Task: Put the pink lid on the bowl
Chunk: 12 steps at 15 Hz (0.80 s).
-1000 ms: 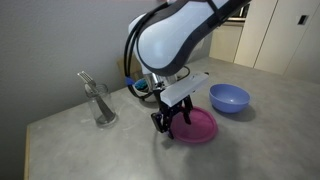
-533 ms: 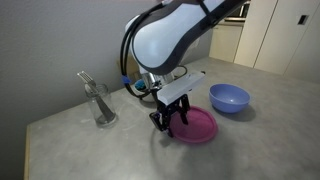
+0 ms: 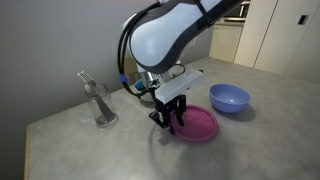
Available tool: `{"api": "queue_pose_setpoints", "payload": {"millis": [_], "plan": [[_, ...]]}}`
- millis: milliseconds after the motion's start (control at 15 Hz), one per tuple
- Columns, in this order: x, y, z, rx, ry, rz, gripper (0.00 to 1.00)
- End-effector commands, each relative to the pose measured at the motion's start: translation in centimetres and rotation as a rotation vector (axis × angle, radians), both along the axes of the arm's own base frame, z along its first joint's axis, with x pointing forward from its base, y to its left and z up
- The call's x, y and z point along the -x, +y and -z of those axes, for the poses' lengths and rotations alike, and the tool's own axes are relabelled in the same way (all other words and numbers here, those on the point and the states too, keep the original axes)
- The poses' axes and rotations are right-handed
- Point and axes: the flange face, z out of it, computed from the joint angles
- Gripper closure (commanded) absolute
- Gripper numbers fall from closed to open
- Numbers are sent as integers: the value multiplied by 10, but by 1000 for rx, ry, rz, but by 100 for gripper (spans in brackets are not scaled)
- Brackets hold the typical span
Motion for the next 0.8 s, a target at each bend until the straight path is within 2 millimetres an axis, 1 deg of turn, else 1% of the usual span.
{"api": "queue_pose_setpoints", "payload": {"millis": [0, 133, 267, 333, 733], "plan": [[-4, 1, 0, 37, -1, -10, 82], [-4, 2, 0, 37, -4, -12, 96], [-4, 2, 1, 37, -4, -12, 100], [-4, 2, 1, 36, -5, -13, 97], [-3, 5, -1, 29, -5, -27, 97]]}}
